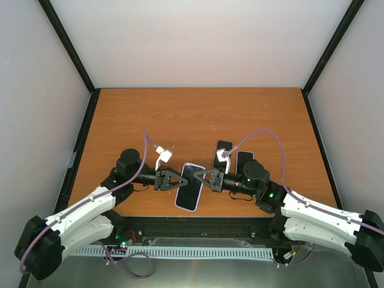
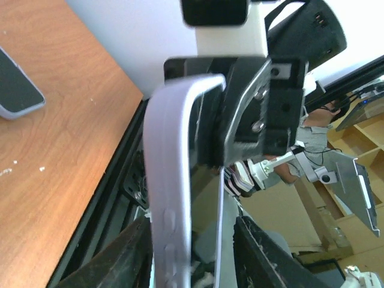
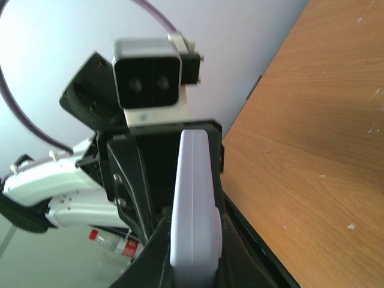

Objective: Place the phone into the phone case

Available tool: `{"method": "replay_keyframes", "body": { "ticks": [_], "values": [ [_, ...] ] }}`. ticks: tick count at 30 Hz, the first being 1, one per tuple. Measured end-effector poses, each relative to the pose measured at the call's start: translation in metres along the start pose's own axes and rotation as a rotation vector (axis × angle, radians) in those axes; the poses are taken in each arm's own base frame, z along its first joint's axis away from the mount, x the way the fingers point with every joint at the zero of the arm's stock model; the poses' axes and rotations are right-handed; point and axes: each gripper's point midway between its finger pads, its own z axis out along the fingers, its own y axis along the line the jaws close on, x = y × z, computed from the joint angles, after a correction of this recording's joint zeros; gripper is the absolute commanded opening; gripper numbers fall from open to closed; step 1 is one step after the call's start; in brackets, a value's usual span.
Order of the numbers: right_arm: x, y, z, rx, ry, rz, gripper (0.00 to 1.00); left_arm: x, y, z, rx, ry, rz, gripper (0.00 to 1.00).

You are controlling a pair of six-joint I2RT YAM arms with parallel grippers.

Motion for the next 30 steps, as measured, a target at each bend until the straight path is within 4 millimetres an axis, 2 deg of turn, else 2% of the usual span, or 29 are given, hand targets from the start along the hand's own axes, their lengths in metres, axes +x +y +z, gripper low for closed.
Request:
{"method": "replay_keyframes", "body": {
  "ticks": [4,10,12,15,18,22,24,26,30],
  "values": [
    [0.011,-0.003,-0.004,0.000,0.039,0.004,0.03,-0.011,-0.007,-0.001,0.001,-0.033,0.004,0.42],
    [0.016,0.010,-0.007,-0.057,0.070,-0.006,0.03,-0.035,-0.021,-0.002,-0.016,-0.085,0.050,0.35],
    [0.017,0.012,-0.008,-0.067,0.077,-0.006,0.03,-0.039,-0.022,-0.002,-0.024,-0.092,0.059,0.30],
    [0.020,0.010,-0.008,-0.073,0.088,-0.001,0.03,-0.039,-0.017,-0.001,-0.041,-0.094,0.057,0.16],
    [0.023,0.009,-0.008,-0.077,0.094,0.006,0.03,-0.037,-0.012,-0.001,-0.061,-0.093,0.051,0.06],
    [0.023,0.009,-0.008,-0.078,0.095,0.017,0.03,-0.039,-0.011,-0.001,-0.075,-0.091,0.071,0.03],
    [0.022,0.009,-0.008,-0.076,0.091,0.019,0.03,-0.040,-0.011,-0.002,-0.083,-0.090,0.075,0.04],
    [0.021,0.009,-0.008,-0.074,0.086,0.019,0.03,-0.041,-0.010,-0.002,-0.093,-0.089,0.078,0.12],
    [0.020,0.007,-0.007,-0.064,0.077,0.014,0.03,-0.043,-0.008,-0.002,-0.119,-0.096,0.080,0.44]
  ]
}}
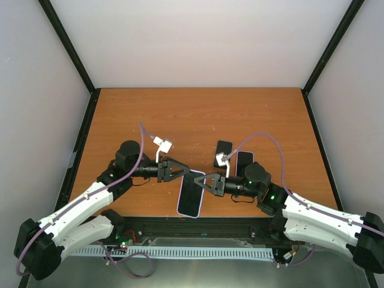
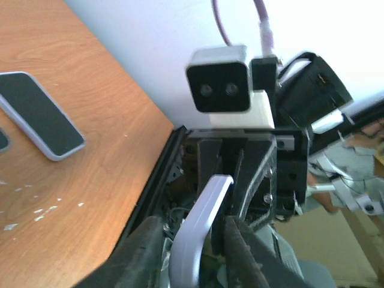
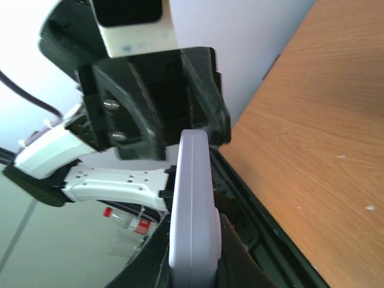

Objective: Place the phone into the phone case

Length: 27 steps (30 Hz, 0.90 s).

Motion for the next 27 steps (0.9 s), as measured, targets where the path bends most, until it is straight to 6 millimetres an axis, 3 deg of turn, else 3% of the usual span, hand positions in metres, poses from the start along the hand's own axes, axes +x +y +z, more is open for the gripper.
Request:
{"method": "replay_keyframes", "body": {
  "ticks": [6,12,21,27],
  "values": [
    [0.006,-0.038,0.000,0.175,0.011,-0.007,0.03,-0.011,0.010,-0.003,-0.097,-0.045,-0.004,0.99],
    [0.003,-0.074,0.006,0.330,0.033,-0.030,0.03,-0.029,0.014,-0.019,-0.228,-0.151,0.040,1.00],
    [-0.036,-0.135,0.030,0.460,0.069,0.002,0.03,-0.028,0.041,-0.035,-0.413,-0.184,0.038,0.99],
    [-0.061,-0.158,0.054,0.451,0.105,0.010,0.04,-0.030,0.042,-0.044,-0.456,-0.220,0.048,0.99]
  ]
}}
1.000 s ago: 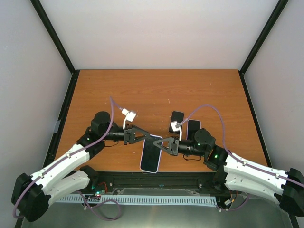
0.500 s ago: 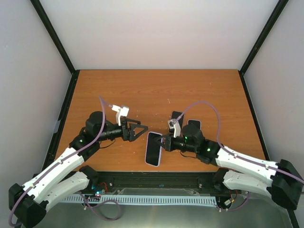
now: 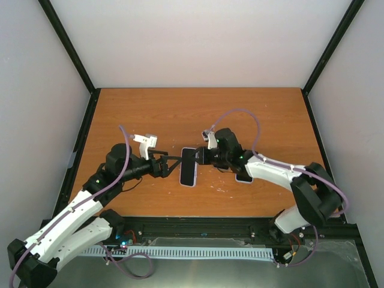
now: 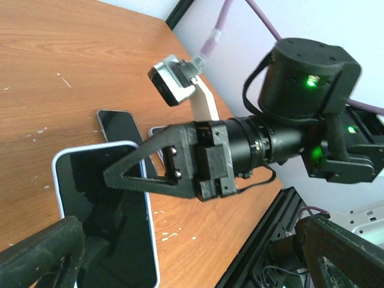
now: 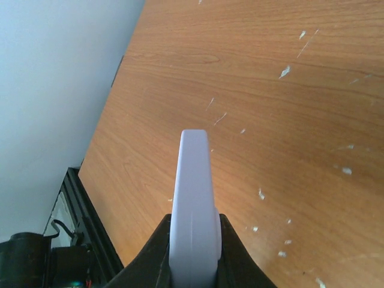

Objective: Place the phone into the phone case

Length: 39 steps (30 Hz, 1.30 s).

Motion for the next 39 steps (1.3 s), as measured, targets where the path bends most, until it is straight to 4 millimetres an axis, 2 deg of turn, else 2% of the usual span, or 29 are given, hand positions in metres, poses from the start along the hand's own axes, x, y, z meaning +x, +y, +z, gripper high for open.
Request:
{"method": "replay_keyframes", "body": {
  "ticks": [5,9,12,21,34,39],
  "values": [
    [-0.011,-0.021,0.023,0.008,0.041,0.031,0.04,0.007,0.013,0.002,-0.042,0.001,-0.023,0.99],
    [-0.006,-0.042,0.040,0.031,0.087,0.068,0.05,0.019,0.025,0.005,-0.071,0.024,-0.050,1.00],
    [-0.003,-0.054,0.047,0.047,0.112,0.090,0.06,0.020,0.025,0.005,-0.072,0.027,-0.058,0.99],
    [-0.014,-0.060,0.057,0.043,0.116,0.094,0.11,0.021,0.026,0.006,-0.075,0.029,-0.065,0.99],
    [-0.023,-0.087,0.055,0.123,0.122,0.129,0.37,0.025,0.032,0.010,-0.094,0.048,-0.089,0.99],
    [-0.019,-0.099,0.051,0.180,0.132,0.141,0.42,0.024,0.033,0.010,-0.100,0.044,-0.096,1.00]
  ]
}}
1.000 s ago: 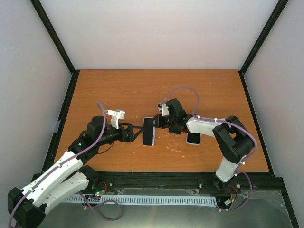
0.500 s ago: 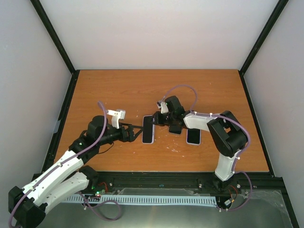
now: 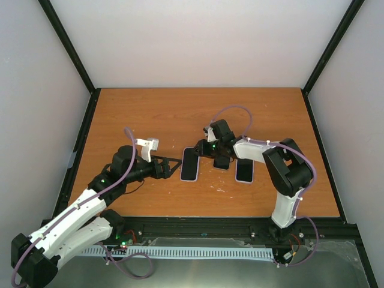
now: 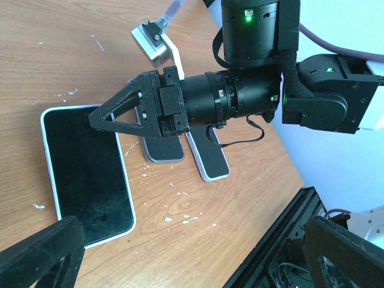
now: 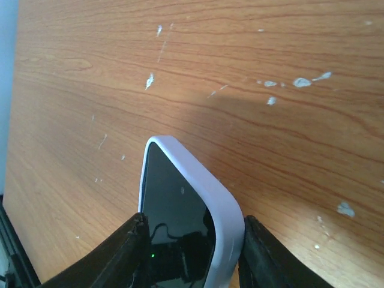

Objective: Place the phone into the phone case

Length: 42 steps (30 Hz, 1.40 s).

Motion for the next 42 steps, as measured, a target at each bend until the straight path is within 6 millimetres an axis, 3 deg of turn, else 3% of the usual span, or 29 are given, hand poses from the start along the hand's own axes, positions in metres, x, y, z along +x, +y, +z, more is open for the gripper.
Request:
{"method": "replay_keyframes", "body": {
  "ticks": [6,11,12,16,24,30,35,42],
  "values": [
    [-0.002,-0.002,-0.014,0.064,-0.011,-0.003,0.52,0.000,0.004,0.000,-0.021,-0.001,-0.008,1.00],
    [-0.017,0.018,-0.051,0.080,-0.094,-0.039,0.64,-0.003,0.008,-0.001,-0.060,-0.007,-0.014,0.99],
    [-0.020,0.025,-0.061,0.079,-0.117,-0.049,0.68,-0.007,0.008,-0.002,-0.073,-0.014,-0.014,0.99],
    [-0.026,0.046,-0.102,0.067,-0.203,-0.077,1.00,-0.027,0.005,-0.008,-0.122,-0.057,-0.012,0.99],
    [-0.011,0.077,-0.206,0.067,-0.402,-0.131,1.00,-0.062,-0.006,-0.026,-0.184,-0.140,0.000,0.99],
    [0.011,0.089,-0.280,0.072,-0.548,-0.155,1.00,-0.095,-0.018,-0.041,-0.235,-0.217,0.018,0.99],
    [0.029,0.087,-0.309,0.078,-0.599,-0.153,1.00,-0.117,-0.034,-0.054,-0.223,-0.281,0.060,0.99],
    [0.039,0.085,-0.326,0.079,-0.637,-0.141,1.00,-0.122,-0.038,-0.056,-0.210,-0.307,0.082,0.99]
  ]
}}
